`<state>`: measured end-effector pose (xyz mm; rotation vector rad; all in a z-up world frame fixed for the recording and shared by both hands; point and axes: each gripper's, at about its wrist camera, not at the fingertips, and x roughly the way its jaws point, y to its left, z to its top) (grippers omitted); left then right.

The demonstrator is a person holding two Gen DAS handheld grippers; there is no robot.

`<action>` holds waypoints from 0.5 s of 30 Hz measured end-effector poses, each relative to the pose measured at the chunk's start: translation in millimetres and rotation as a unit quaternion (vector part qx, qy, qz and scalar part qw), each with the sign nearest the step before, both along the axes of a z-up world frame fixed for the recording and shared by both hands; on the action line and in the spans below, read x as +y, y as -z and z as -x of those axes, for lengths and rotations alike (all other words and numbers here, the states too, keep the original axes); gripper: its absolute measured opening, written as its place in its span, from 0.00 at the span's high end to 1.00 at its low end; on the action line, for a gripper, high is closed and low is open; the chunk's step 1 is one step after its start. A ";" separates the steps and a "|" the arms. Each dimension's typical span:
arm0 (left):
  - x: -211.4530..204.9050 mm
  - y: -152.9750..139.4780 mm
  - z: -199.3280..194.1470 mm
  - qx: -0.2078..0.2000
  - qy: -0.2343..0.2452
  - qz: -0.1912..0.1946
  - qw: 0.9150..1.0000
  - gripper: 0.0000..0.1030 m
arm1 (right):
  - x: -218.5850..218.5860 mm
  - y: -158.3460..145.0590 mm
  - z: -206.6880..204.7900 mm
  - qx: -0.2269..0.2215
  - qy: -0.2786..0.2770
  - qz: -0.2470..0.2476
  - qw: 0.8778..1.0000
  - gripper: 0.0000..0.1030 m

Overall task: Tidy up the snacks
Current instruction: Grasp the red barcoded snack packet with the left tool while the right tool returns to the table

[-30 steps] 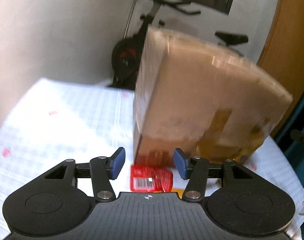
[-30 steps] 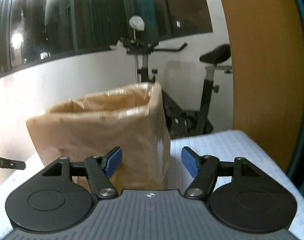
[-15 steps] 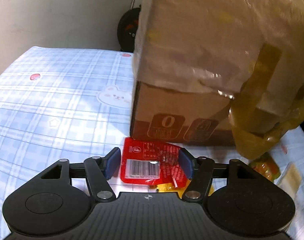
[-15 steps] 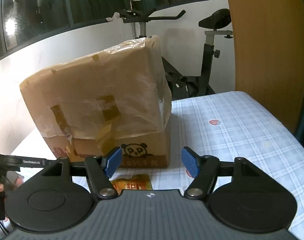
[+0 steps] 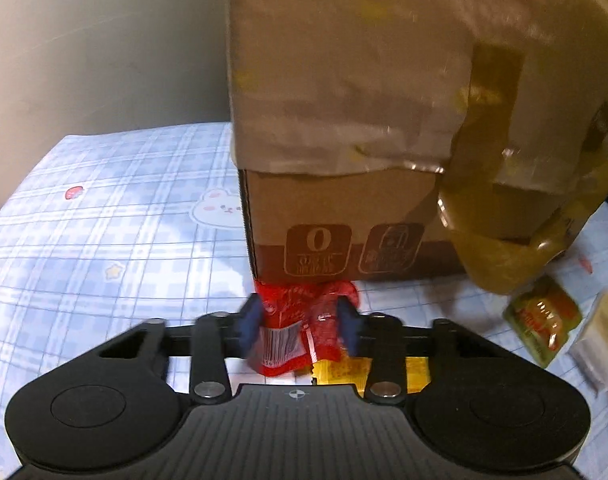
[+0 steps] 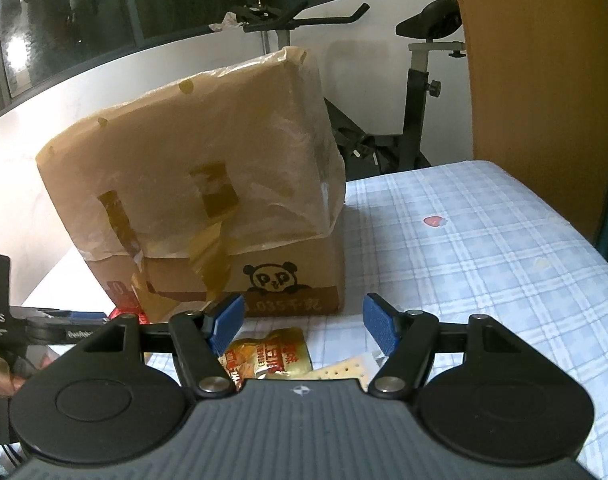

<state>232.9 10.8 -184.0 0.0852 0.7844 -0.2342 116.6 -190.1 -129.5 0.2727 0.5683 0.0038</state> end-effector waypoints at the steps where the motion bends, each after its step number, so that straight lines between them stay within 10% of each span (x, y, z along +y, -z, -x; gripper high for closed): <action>1: 0.7 -1.6 2.7 -0.003 0.002 0.003 1.000 0.81 | 0.1 0.8 0.3 0.001 0.000 -0.001 1.000 0.33; 15: 32.8 -24.1 52.7 -0.027 -0.040 0.035 0.998 0.81 | 17.1 17.4 -4.7 0.032 -0.035 -0.003 0.999 0.33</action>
